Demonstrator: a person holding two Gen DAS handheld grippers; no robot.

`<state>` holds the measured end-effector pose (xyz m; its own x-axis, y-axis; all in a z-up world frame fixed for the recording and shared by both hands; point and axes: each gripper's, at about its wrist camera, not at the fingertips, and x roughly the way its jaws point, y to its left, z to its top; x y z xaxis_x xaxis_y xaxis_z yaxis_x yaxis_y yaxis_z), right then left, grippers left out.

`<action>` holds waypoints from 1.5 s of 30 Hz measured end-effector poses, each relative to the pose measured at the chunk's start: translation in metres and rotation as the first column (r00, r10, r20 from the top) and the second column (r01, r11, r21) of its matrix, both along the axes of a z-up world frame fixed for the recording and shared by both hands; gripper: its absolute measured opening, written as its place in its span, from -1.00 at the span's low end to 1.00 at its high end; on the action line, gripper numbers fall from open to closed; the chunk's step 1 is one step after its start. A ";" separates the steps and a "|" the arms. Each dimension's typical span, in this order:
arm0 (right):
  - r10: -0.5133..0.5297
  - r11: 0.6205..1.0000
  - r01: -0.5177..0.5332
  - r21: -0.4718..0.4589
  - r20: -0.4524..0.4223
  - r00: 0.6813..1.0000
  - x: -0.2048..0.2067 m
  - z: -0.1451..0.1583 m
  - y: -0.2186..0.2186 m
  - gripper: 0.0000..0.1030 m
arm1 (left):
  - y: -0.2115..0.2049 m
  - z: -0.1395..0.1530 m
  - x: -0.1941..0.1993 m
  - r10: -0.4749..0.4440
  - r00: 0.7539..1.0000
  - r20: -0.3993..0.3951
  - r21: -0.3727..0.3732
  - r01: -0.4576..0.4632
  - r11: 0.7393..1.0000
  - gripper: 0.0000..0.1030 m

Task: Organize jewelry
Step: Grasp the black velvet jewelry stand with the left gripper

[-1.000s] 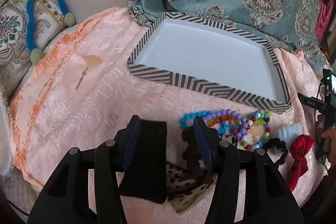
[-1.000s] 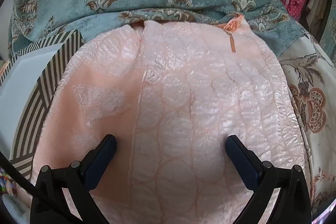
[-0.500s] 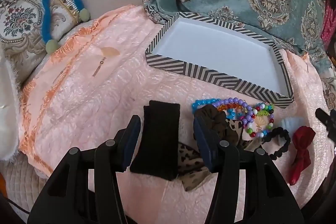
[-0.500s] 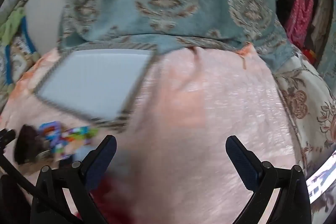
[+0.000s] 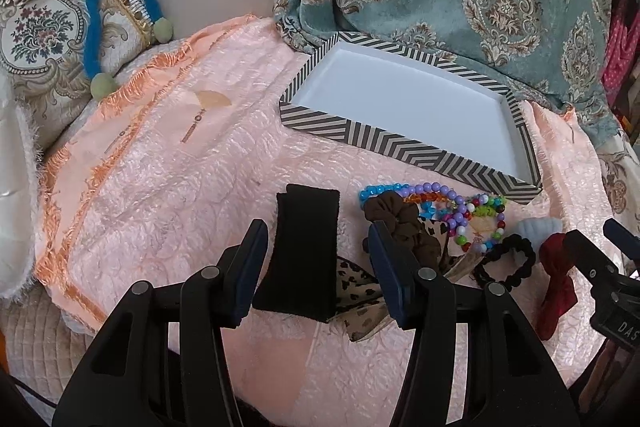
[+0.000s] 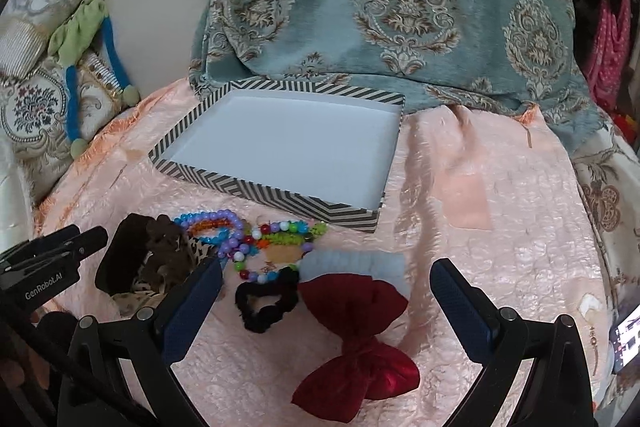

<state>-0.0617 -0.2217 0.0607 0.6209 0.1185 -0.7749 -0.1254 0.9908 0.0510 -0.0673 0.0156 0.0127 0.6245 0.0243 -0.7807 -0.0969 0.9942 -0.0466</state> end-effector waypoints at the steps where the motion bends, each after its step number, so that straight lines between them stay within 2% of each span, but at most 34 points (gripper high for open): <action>1: 0.002 1.000 -0.002 0.000 0.003 1.000 -0.001 0.001 0.001 1.00 | 0.001 0.001 -0.001 -0.001 1.000 0.000 -0.004 0.001 1.000 0.01; 22: -0.011 1.000 0.011 0.009 -0.008 1.000 0.000 0.003 0.003 1.00 | -0.004 0.004 -0.008 0.001 1.000 0.005 0.019 -0.002 1.000 0.01; 45: -0.001 1.000 0.002 0.017 -0.021 1.000 0.000 -0.001 0.003 1.00 | -0.006 -0.004 -0.006 0.002 1.000 -0.028 -0.018 -0.003 1.000 0.01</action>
